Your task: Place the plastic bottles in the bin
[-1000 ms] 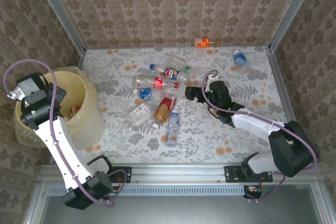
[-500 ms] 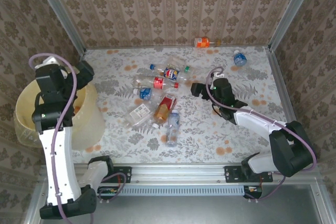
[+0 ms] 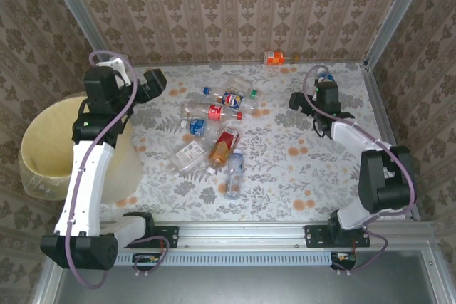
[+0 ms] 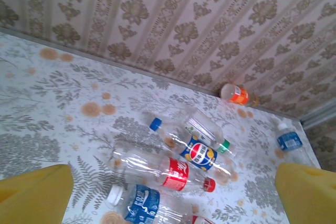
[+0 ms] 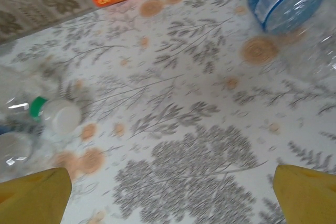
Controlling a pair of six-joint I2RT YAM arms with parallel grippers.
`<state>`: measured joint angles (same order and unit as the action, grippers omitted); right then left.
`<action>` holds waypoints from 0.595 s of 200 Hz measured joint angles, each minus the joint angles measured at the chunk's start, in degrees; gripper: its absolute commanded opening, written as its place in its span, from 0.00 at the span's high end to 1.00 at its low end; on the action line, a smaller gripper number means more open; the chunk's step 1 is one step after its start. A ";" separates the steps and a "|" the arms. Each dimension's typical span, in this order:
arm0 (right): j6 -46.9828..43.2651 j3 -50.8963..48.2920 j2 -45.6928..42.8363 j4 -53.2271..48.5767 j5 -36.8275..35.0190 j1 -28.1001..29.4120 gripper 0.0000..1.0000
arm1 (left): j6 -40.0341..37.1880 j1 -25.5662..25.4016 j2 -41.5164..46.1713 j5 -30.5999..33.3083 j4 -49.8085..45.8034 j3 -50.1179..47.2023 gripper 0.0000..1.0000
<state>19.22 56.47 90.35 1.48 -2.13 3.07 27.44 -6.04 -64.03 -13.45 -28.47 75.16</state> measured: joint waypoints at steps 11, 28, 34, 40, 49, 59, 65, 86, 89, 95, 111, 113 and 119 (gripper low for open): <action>-2.36 3.19 2.58 -1.90 -0.04 -1.88 0.00 | 0.00 0.00 -0.35 -0.74 0.35 -0.11 0.00; -6.38 8.35 6.75 -4.98 0.02 -4.85 0.00 | 0.00 0.02 -0.55 -1.44 0.98 -0.46 0.00; -7.69 10.12 8.09 -6.19 0.00 -5.81 0.00 | 0.00 0.02 -0.55 -1.70 1.11 -0.68 0.00; -9.07 12.00 9.49 -7.30 0.02 -6.82 0.00 | 0.00 0.00 -0.52 -1.84 1.27 -0.96 0.00; -10.86 14.64 11.45 -9.01 0.07 -8.02 0.00 | 0.00 0.02 -0.52 -2.01 1.55 -1.49 0.00; -13.00 18.32 13.94 -11.34 0.07 -9.16 0.00 | 0.02 0.02 -0.55 -2.16 1.70 -2.12 0.00; -14.10 20.65 15.58 -12.74 0.04 -9.75 0.00 | 0.04 0.02 -0.63 -2.23 1.70 -2.36 0.00; -17.57 29.22 21.90 -17.27 -0.20 -10.80 0.00 | 0.39 0.02 -1.18 -2.49 1.77 -2.56 0.00; -17.92 30.29 22.80 -17.92 -0.17 -10.82 0.00 | 0.39 0.02 -1.29 -2.58 1.77 -2.56 0.00; -18.56 32.39 24.44 -19.17 -0.17 -10.86 0.00 | 0.42 0.00 -1.49 -2.73 1.79 -2.56 0.00; -19.91 40.28 29.97 -24.63 -0.42 -10.86 0.01 | 0.42 0.02 -2.12 -3.13 1.79 -2.56 0.00; -20.00 41.00 30.47 -25.07 -0.44 -10.86 0.01 | 0.42 0.00 -2.23 -3.17 1.77 -2.56 0.00; -20.39 44.48 32.85 -27.30 -0.74 -10.91 0.02 | 0.42 0.00 -2.43 -3.30 1.77 -2.56 0.00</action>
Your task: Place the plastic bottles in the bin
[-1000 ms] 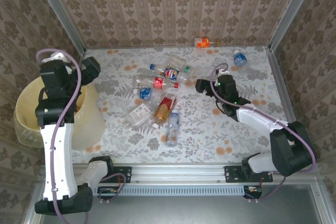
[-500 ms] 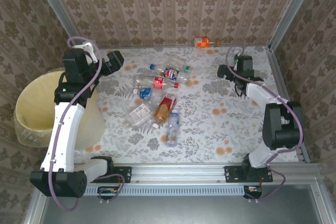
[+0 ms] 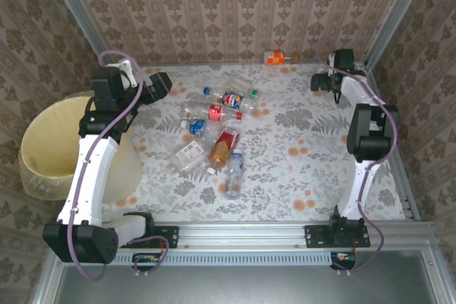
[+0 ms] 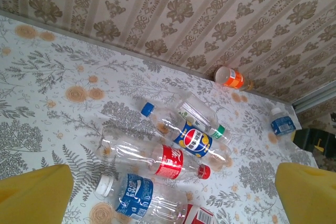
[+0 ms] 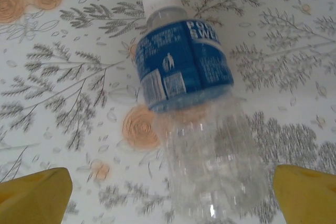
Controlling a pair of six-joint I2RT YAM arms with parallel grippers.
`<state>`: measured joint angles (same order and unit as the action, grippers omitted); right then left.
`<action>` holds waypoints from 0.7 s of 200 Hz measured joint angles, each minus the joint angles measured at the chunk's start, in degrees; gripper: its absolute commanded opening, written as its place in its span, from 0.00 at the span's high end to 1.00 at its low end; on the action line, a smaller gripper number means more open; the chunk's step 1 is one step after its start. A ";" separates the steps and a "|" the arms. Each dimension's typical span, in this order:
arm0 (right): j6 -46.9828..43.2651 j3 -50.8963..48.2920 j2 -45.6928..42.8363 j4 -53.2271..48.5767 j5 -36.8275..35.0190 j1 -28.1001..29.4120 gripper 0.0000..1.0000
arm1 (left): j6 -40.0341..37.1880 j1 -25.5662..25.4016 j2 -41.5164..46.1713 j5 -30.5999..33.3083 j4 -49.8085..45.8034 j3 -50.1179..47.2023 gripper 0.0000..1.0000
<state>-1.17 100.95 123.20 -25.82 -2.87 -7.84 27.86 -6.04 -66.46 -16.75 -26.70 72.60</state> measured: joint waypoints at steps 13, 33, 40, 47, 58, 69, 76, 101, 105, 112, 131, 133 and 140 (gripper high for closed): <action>-0.35 6.34 4.39 -3.93 -0.83 -0.07 0.03 | 0.00 0.00 -0.35 -0.02 0.00 0.00 0.00; -0.59 12.50 8.87 -9.07 -1.88 -0.07 0.06 | 0.00 0.02 -0.44 0.00 -0.04 0.00 0.00; -0.63 14.19 10.10 -10.67 -2.12 -0.07 0.07 | 0.00 0.02 -0.44 0.00 -0.04 0.00 0.00; -0.70 15.69 11.19 -12.26 -2.51 -0.07 0.09 | 0.00 0.02 -0.44 0.00 -0.04 0.00 0.00; -1.01 17.53 12.61 -14.40 -2.93 -0.07 0.13 | 0.00 0.02 -0.44 0.02 -0.04 0.00 0.00; -1.27 18.78 13.66 -16.09 -3.17 -0.07 0.19 | -0.02 0.00 -0.44 0.02 -0.02 -0.04 0.00; -1.49 19.26 14.19 -16.85 -3.26 -0.07 0.25 | 0.00 0.00 -0.44 0.04 0.02 -0.15 0.00; -1.53 19.37 15.08 -18.64 -4.26 -0.07 0.34 | -0.02 0.00 -0.46 0.02 -0.02 -0.63 0.00; -1.62 19.37 15.08 -18.67 -4.37 -0.07 0.35 | 0.00 0.00 -0.50 0.02 -0.02 -0.63 0.00; -1.64 19.30 15.08 -18.67 -4.52 -0.07 0.37 | 0.00 0.00 -0.59 0.02 0.02 -0.63 0.00; -1.62 17.27 14.03 -17.09 -5.11 -0.04 0.41 | 0.00 0.00 -0.92 0.02 0.02 -0.63 0.00; -1.55 16.76 13.79 -16.74 -5.14 -0.04 0.41 | 0.00 0.00 -0.96 0.02 0.02 -0.63 0.00; -1.44 14.86 12.74 -15.87 -5.38 0.00 0.42 | 0.00 0.00 -1.01 0.00 0.07 -0.72 0.00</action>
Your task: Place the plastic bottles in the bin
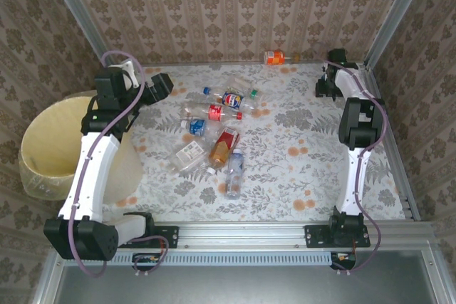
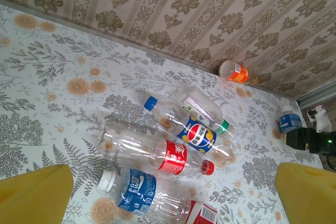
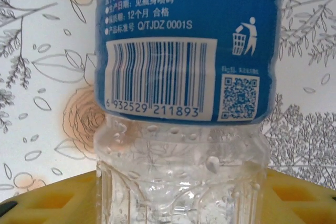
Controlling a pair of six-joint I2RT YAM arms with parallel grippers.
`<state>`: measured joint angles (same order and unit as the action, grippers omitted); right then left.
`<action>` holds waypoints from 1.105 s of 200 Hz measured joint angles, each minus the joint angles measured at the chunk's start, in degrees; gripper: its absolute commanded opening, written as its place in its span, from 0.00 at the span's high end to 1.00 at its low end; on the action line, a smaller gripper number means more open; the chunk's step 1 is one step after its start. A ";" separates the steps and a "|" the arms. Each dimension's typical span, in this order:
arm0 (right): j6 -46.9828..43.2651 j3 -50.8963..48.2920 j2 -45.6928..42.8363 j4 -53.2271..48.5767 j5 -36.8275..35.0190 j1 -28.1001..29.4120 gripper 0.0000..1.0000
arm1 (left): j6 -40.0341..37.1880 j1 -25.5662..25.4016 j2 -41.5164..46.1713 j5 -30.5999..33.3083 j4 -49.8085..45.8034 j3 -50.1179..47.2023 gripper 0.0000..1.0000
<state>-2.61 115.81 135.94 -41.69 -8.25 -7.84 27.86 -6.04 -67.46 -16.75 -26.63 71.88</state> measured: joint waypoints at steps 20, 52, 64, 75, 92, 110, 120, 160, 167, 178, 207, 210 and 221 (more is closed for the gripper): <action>0.09 -6.16 -3.67 2.03 -0.33 0.00 0.43 | 0.00 0.00 0.00 -0.15 0.17 -0.72 0.00; 1.60 -18.38 -11.74 5.90 -0.35 0.00 0.46 | 0.00 -0.35 -0.33 -0.96 0.48 -1.44 0.00; 2.49 -23.41 -15.50 8.24 -0.35 0.04 0.47 | 0.00 -0.74 -0.63 -1.31 0.76 -1.44 0.00; 3.13 -28.63 -19.54 11.56 -0.33 0.33 0.48 | -0.02 -1.22 -1.07 -1.42 1.05 -1.42 0.00; 4.66 -36.28 -26.47 16.46 -0.22 0.79 0.49 | -0.02 -2.40 -2.08 -1.31 1.36 -1.42 0.00; 6.54 -43.41 -33.57 21.97 0.92 1.90 0.50 | -0.31 -4.28 -3.52 -1.07 1.40 -1.14 0.00; 7.85 -46.53 -37.09 24.59 1.73 2.71 0.50 | -0.70 -5.62 -4.59 -0.83 1.38 -0.72 0.00; 14.32 -57.90 -48.15 35.78 10.19 4.68 0.52 | -3.10 -12.15 -8.87 0.28 1.46 2.10 0.00; 15.69 -59.87 -49.48 37.97 12.52 4.81 0.53 | -3.34 -13.05 -9.64 0.13 1.53 2.62 0.00; 17.75 -62.49 -51.06 40.83 15.76 5.33 0.53 | -3.48 -14.10 -10.73 -0.76 2.16 3.26 0.00; 21.18 -67.52 -53.57 46.34 20.94 9.77 0.53 | -1.90 -14.64 -14.36 -6.45 7.08 3.54 0.00; 21.42 -67.87 -53.77 46.82 21.24 10.38 0.52 | -1.60 -14.67 -14.71 -7.08 7.78 3.54 0.00; 22.47 -69.24 -54.69 48.37 22.60 12.76 0.52 | -0.22 -14.93 -16.44 -9.53 10.56 3.52 0.00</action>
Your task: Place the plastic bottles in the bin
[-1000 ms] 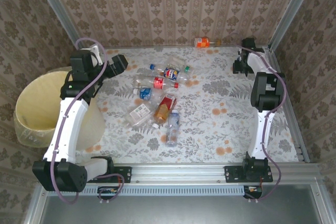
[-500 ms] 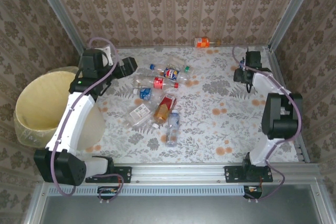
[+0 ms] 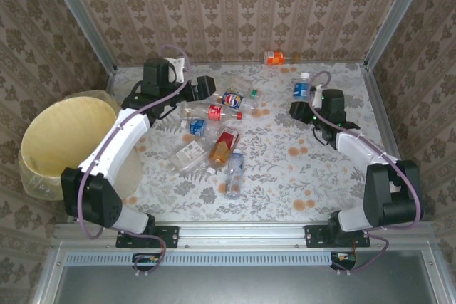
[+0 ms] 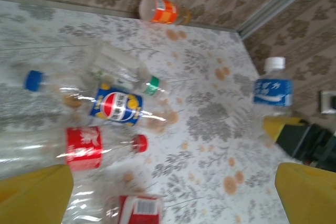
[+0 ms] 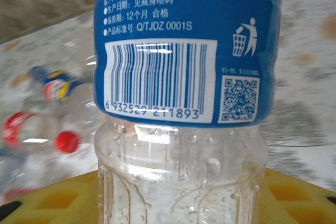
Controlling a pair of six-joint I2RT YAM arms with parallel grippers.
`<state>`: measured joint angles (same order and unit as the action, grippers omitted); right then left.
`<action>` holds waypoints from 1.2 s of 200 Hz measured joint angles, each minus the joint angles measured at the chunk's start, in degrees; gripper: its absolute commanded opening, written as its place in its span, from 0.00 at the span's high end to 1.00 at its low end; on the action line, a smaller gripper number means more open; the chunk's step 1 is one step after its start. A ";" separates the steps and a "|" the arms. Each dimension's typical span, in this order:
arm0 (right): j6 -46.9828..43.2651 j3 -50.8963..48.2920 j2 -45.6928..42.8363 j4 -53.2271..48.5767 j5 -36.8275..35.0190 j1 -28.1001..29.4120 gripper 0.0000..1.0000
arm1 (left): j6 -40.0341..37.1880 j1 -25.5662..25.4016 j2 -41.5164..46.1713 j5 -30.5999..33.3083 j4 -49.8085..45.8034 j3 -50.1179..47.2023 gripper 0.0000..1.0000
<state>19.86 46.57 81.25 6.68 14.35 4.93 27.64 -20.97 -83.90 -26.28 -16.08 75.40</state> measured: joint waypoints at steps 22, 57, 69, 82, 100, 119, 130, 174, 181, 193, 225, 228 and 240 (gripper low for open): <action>1.62 -2.29 -2.19 2.97 2.43 4.57 0.52 | 2.10 -1.57 -3.19 -3.85 4.74 0.00 0.00; 4.13 -3.76 -3.21 7.89 4.87 9.38 0.53 | 4.74 -5.62 -8.28 -9.18 9.90 0.13 0.00; 4.61 -3.93 -3.21 9.09 5.68 10.80 0.53 | 5.81 -7.08 -10.23 -10.62 11.17 0.72 0.00; 4.81 -3.96 -3.21 10.67 6.10 12.39 0.53 | 6.75 -8.35 -12.33 -11.74 11.82 1.99 0.00; 5.57 -3.96 -3.13 12.98 6.36 14.49 0.53 | 7.32 -9.77 -15.28 -12.85 11.56 5.11 0.00; 6.21 -3.96 -2.47 15.56 6.82 16.24 0.53 | 7.32 -10.62 -17.14 -13.27 11.32 7.85 0.00; 6.47 -3.93 -1.46 17.05 7.13 17.00 0.53 | 7.30 -10.97 -17.64 -13.51 11.26 8.96 0.00; 7.58 -3.93 1.75 20.02 7.30 18.86 0.53 | 7.06 -12.04 -19.43 -12.57 8.02 13.05 0.01; 7.58 -3.91 1.79 20.50 7.34 18.97 0.53 | 7.06 -12.02 -19.74 -12.46 7.72 13.18 0.02; 7.58 -3.89 1.79 21.53 7.37 19.45 0.53 | 7.08 -12.07 -20.28 -12.31 6.97 13.18 0.02; 7.34 -3.80 1.79 23.78 7.41 20.65 0.53 | 7.13 -12.39 -21.51 -12.28 4.92 12.98 0.08; 7.32 -3.76 1.79 23.87 7.43 20.76 0.53 | 7.17 -12.41 -21.55 -12.26 4.79 12.96 0.09; 7.13 -3.50 1.79 24.02 7.61 20.98 0.53 | 7.15 -12.46 -21.55 -12.26 4.72 12.92 0.17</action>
<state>26.98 43.07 83.05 30.70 21.96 25.91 34.79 -33.43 -105.45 -38.54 -11.35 88.31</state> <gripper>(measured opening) 0.572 0.902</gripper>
